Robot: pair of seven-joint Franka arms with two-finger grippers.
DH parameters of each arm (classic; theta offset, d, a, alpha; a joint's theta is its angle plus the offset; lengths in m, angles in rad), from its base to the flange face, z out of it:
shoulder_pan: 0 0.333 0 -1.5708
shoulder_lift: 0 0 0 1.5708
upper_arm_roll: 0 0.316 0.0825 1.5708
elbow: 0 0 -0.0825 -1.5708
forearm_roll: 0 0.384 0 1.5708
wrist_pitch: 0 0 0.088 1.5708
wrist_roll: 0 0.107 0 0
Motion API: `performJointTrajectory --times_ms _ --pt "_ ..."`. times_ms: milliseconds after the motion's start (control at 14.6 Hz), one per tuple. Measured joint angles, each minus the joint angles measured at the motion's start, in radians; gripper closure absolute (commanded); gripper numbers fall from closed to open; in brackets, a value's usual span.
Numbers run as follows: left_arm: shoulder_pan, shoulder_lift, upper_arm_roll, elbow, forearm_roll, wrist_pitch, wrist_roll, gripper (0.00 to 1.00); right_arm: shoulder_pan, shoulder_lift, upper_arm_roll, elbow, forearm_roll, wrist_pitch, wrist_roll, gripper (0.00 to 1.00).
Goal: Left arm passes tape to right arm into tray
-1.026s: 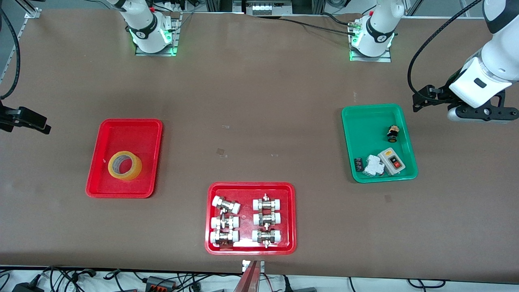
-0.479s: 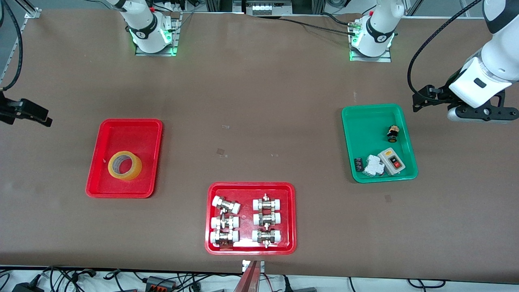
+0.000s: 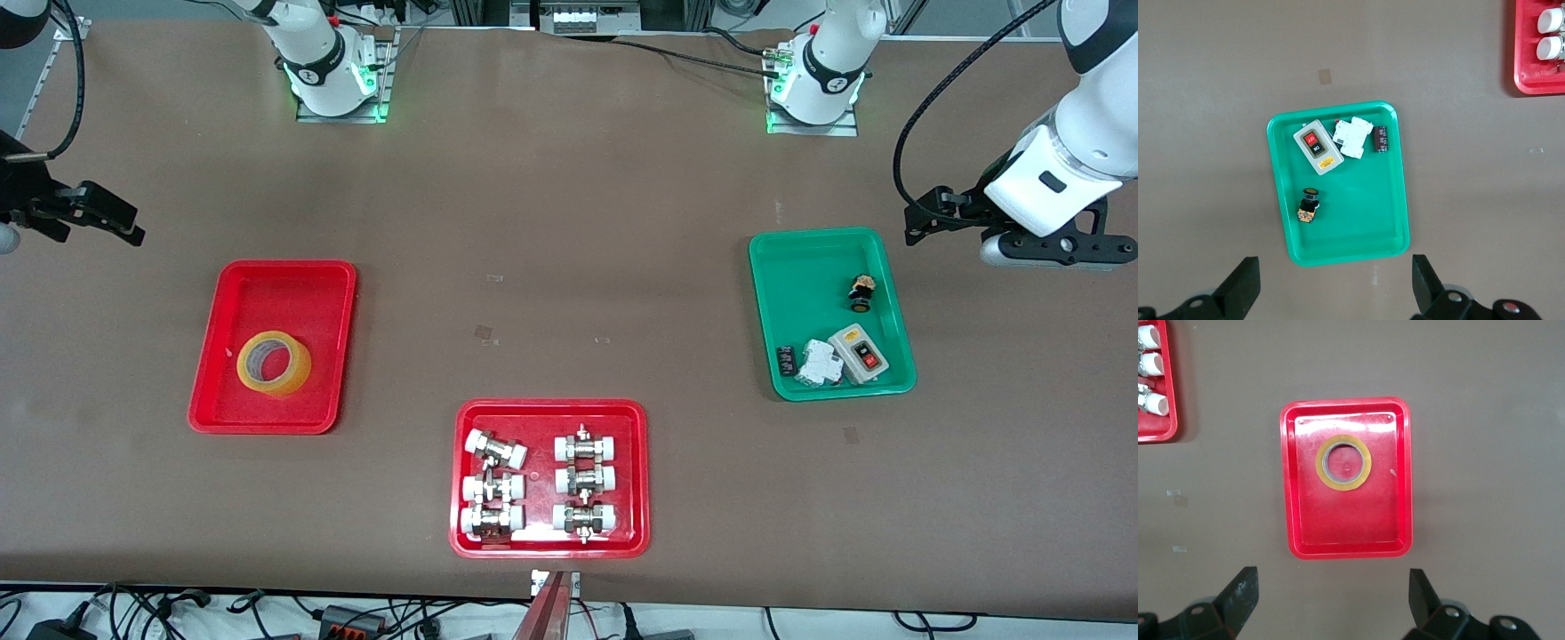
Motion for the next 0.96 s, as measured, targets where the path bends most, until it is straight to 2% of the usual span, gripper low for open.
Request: performJointTrajectory --times_ms 957 --pt "0.0 0.0 0.0 0.0 0.0 0.0 0.0 0.0 0.0 -0.028 -0.001 0.006 0.0 -0.051 -0.046 0.0"
